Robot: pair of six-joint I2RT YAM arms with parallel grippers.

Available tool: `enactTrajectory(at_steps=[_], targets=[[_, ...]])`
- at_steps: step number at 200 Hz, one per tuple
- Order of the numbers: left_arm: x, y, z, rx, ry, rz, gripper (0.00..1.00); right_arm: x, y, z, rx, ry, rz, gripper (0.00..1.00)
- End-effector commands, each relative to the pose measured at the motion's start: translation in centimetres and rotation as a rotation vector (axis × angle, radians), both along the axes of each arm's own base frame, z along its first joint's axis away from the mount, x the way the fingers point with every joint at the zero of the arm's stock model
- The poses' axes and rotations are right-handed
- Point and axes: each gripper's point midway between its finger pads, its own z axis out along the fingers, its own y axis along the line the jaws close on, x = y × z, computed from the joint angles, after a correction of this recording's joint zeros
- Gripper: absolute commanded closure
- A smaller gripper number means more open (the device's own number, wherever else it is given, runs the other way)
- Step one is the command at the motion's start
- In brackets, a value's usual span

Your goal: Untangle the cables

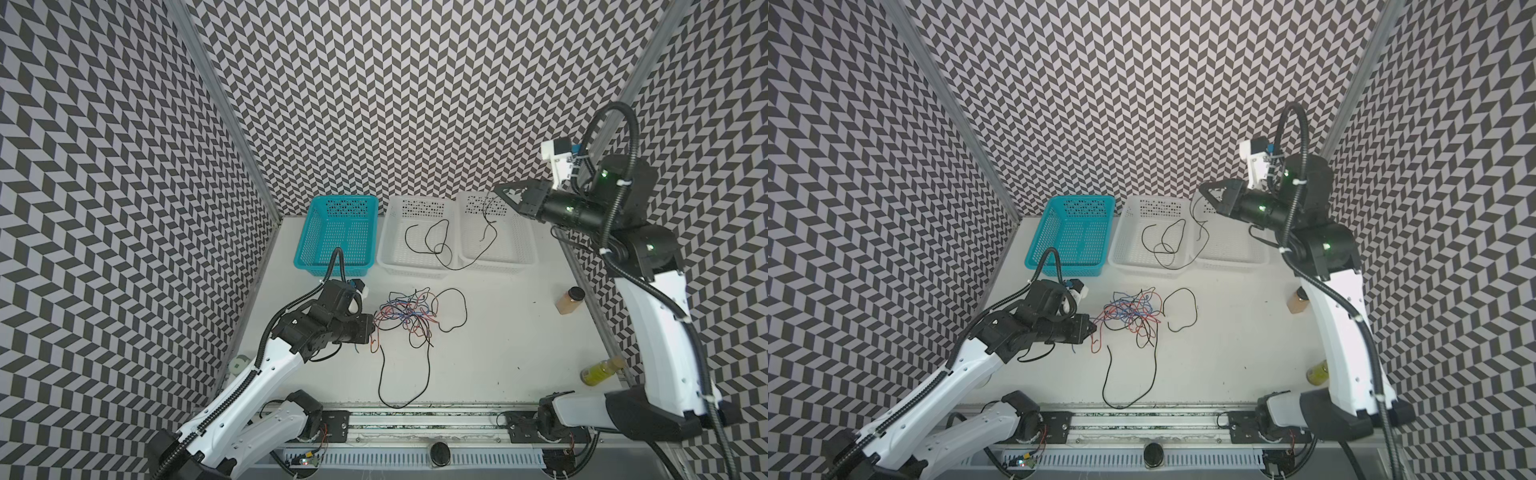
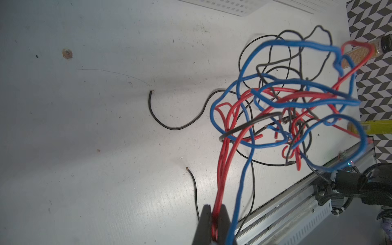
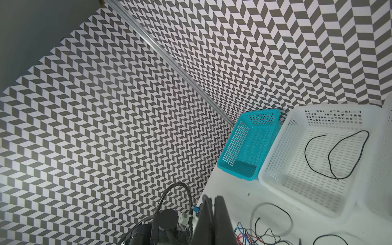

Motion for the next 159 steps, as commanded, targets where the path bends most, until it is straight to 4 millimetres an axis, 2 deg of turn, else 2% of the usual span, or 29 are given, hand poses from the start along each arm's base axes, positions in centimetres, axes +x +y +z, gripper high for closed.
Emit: enactTrajectory(at_steps=[1, 23, 37, 83, 121, 159], targets=[[0.0, -0.4, 0.7, -0.027, -0.04, -0.024, 1.0, 1.9, 2.5, 0.7, -0.041, -0.065, 0.058, 1.0], [0.0, -0.6, 0.6, -0.032, -0.038, -0.032, 1.0, 4.9, 4.2, -0.2, -0.034, -0.032, 0.097, 1.0], [0.0, -0.7, 0.6, -0.033, -0.033, -0.036, 1.0, 6.9, 4.6, -1.1, -0.048, -0.007, 0.086, 1.0], [-0.1, -0.8, 0.7, -0.04, -0.038, -0.04, 1.0, 9.7, 5.1, -2.3, -0.065, 0.006, 0.065, 1.0], [-0.2, -0.8, 1.0, -0.048, -0.045, -0.043, 1.0, 12.4, 5.9, -7.6, -0.131, 0.082, 0.038, 1.0], [-0.2, -0.9, 0.9, -0.049, -0.042, -0.045, 1.0, 14.0, 8.9, -14.4, -0.271, 0.161, 0.064, 0.99]])
